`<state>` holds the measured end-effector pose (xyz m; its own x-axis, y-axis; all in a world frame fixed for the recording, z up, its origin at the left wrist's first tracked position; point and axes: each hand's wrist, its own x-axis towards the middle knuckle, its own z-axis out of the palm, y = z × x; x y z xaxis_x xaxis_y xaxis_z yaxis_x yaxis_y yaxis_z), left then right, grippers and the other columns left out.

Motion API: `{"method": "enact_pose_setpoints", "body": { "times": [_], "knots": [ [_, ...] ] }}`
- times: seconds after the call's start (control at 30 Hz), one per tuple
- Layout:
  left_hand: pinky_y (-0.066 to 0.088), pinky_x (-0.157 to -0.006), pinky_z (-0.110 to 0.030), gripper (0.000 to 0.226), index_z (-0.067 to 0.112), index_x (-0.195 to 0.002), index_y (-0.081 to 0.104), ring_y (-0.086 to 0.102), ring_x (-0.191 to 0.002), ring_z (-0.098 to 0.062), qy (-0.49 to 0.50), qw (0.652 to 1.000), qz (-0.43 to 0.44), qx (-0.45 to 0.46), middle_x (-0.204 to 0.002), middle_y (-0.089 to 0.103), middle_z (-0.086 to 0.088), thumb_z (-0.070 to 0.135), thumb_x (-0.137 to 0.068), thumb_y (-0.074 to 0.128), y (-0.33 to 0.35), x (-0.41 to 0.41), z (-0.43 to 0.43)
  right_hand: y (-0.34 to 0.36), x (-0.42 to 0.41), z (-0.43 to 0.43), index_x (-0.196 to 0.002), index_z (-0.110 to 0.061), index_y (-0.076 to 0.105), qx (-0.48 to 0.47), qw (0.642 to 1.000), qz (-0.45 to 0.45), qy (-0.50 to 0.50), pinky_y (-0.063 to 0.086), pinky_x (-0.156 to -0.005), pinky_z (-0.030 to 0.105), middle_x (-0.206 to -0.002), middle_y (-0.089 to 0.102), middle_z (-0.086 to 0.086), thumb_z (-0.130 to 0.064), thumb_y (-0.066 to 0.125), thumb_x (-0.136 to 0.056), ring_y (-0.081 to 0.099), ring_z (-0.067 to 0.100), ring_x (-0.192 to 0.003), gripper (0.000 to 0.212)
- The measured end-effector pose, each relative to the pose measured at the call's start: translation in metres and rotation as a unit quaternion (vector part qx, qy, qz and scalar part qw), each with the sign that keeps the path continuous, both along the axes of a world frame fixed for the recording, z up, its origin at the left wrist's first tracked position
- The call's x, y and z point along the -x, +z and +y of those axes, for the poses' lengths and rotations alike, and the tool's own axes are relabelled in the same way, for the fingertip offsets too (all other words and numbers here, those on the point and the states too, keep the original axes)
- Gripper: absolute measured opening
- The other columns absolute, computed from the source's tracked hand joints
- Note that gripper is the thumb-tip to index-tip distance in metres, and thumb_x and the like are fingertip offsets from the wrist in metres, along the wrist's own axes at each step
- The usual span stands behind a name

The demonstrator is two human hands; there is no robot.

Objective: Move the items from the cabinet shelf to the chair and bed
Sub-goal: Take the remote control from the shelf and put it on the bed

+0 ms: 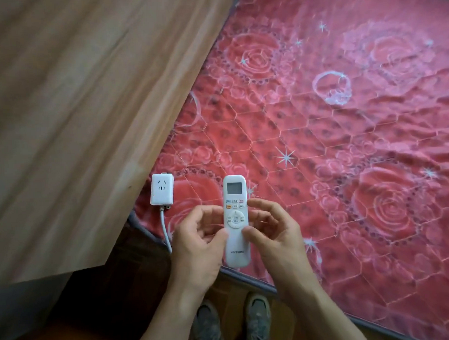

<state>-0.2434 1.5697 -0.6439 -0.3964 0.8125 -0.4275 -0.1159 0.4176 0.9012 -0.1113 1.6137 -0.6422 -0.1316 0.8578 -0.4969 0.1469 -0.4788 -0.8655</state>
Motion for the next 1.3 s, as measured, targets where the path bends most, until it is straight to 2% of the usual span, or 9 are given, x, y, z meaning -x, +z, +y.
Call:
{"method": "enact_pose_setpoints", "body": {
  "times": [0.1,0.27,0.4,0.53,0.6,0.77,0.93,1.13,1.3],
  "knots": [
    [0.059,-0.074,-0.022,0.031,0.014,-0.097,0.071,0.076,-0.086,-0.013,0.001,1.0,0.003,0.007,-0.092,0.079,0.001,-0.012,-0.082,0.068,-0.031,0.001,0.003,-0.031,0.003,0.001,-0.108,-0.023,0.071,0.004,1.0,-0.003,-0.009,0.062,-0.086,0.049,-0.1,0.077,0.01,0.017,0.062,-0.085,0.072,0.034,-0.099,0.047],
    [0.06,-0.077,-0.027,0.03,0.016,-0.097,0.071,0.076,-0.087,-0.015,0.003,1.0,0.004,0.017,-0.094,0.079,0.001,-0.01,-0.081,0.068,-0.078,0.004,0.013,-0.079,0.008,0.008,-0.109,-0.018,0.07,0.01,0.999,-0.016,-0.029,0.061,-0.09,0.049,-0.101,0.076,0.013,0.019,0.06,-0.082,0.072,0.033,-0.101,0.047],
    [0.061,-0.076,-0.03,0.031,0.014,-0.097,0.071,0.076,-0.086,-0.017,0.001,0.999,0.0,0.04,-0.094,0.079,0.0,-0.012,-0.081,0.066,-0.109,0.005,0.021,-0.108,0.012,0.013,-0.106,-0.02,0.07,0.023,0.999,-0.031,-0.035,0.062,-0.079,0.036,-0.097,0.075,0.012,0.02,0.06,-0.082,0.072,0.021,-0.089,0.048],
    [0.062,-0.076,-0.028,0.031,0.015,-0.097,0.072,0.076,-0.087,-0.019,-0.008,0.998,0.015,0.066,-0.095,0.078,0.0,-0.011,-0.081,0.066,-0.135,0.005,0.029,-0.133,0.012,0.018,-0.103,-0.023,0.069,0.047,0.996,-0.059,-0.038,0.056,-0.067,0.025,-0.093,0.076,0.004,0.016,0.06,-0.083,0.07,0.012,-0.08,0.045],
    [0.062,-0.077,-0.03,0.031,0.014,-0.097,0.072,0.075,-0.086,-0.019,-0.011,0.997,0.023,0.074,-0.095,0.078,0.0,-0.011,-0.08,0.066,-0.144,0.003,0.033,-0.143,0.011,0.02,-0.103,-0.021,0.07,0.048,0.995,-0.08,-0.038,0.059,-0.069,0.028,-0.094,0.078,0.003,0.014,0.061,-0.082,0.073,0.014,-0.083,0.042],
    [0.063,-0.074,-0.031,0.031,0.018,-0.097,0.071,0.073,-0.084,-0.016,-0.022,0.993,0.073,0.086,-0.093,0.076,0.007,-0.007,-0.079,0.066,-0.161,-0.004,0.04,-0.159,0.009,0.026,-0.103,-0.019,0.072,0.043,0.991,-0.12,-0.038,0.062,-0.089,0.044,-0.098,0.08,0.0,0.012,0.063,-0.078,0.077,0.018,-0.094,0.041],
    [0.061,-0.073,-0.026,0.03,0.019,-0.103,0.071,0.07,-0.085,-0.006,-0.023,0.989,0.119,0.082,-0.097,0.074,0.01,-0.002,-0.083,0.064,-0.165,-0.01,0.045,-0.16,0.007,0.033,-0.108,-0.019,0.074,0.043,0.992,-0.121,-0.013,0.061,-0.093,0.041,-0.102,0.08,-0.003,0.011,0.058,-0.08,0.076,0.012,-0.098,0.044],
    [0.061,-0.071,-0.022,0.026,0.025,-0.107,0.071,0.068,-0.085,-0.002,-0.05,0.981,0.16,0.095,-0.104,0.071,0.008,0.009,-0.087,0.063,-0.166,-0.011,0.048,-0.154,0.006,0.039,-0.116,-0.021,0.074,0.068,0.991,-0.103,0.051,0.062,-0.092,0.045,-0.107,0.08,-0.001,0.011,0.047,-0.078,0.077,0.018,-0.099,0.057],
    [0.06,-0.073,-0.024,0.027,0.024,-0.109,0.071,0.067,-0.083,-0.002,-0.059,0.977,0.175,0.108,-0.106,0.071,0.008,0.011,-0.087,0.064,-0.161,-0.01,0.051,-0.148,0.005,0.042,-0.126,-0.024,0.068,0.098,0.989,-0.1,0.051,0.062,-0.09,0.045,-0.109,0.078,-0.001,0.006,0.051,-0.084,0.076,0.018,-0.097,0.054]
  ]
}}
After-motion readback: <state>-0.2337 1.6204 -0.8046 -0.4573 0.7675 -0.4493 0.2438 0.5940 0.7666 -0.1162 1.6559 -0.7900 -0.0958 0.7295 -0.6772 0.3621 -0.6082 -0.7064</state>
